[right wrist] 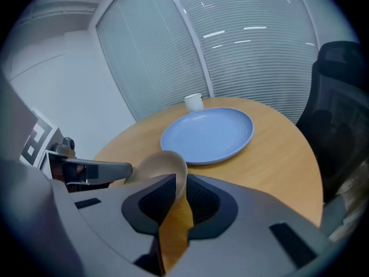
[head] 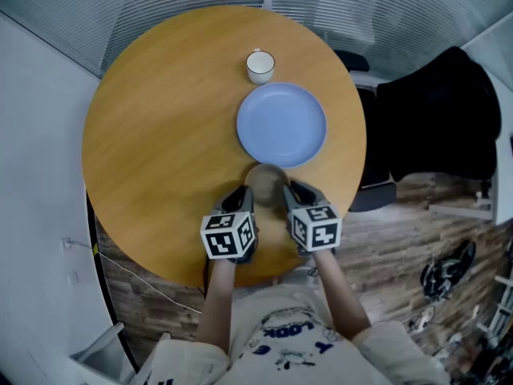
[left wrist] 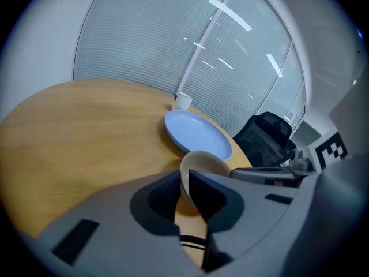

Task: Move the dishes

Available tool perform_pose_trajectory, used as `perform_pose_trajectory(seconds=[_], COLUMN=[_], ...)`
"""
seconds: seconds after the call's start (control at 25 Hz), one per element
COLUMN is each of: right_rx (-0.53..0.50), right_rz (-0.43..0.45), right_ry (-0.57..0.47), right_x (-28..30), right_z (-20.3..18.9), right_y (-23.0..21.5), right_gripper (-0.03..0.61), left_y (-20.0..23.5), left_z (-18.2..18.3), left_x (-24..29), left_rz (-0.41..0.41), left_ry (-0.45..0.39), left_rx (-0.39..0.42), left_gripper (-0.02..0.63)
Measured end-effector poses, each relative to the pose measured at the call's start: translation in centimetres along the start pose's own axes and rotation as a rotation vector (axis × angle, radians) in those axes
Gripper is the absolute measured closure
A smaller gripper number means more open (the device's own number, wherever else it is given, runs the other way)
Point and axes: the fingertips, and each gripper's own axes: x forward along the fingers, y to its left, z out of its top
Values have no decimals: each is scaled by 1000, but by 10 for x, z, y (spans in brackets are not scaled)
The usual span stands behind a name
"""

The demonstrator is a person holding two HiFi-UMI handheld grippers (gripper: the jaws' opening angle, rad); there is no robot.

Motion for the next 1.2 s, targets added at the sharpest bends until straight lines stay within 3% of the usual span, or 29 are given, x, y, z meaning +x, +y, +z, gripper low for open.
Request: perform_pose_trajectory(seconds=[0.32, 0.56, 0.68, 0.92, 1.2], right_rx=[7, -13, -46, -180, -174], right_rz=[-10, -44, -109, -196, -227], right_ry=[4, -82, -176, -423, -580], right_x=[-6, -21, -39, -91, -128], right_z=[-1, 21, 50, 131, 170], right_y=[-12, -17, -19, 6, 27], right_gripper=[522, 520, 522, 529, 532], left_y=[-13, -4, 1, -21, -41], left_z=[-3, 13, 40, 117, 162], left_x=[4, -10, -31, -91, -142], left_rz=[-23, 8, 56, 85, 164], left_ry=[19, -29, -106, -371, -559], left_rx=[24, 22, 53, 182, 251], left_gripper=[589, 589, 589, 597, 609])
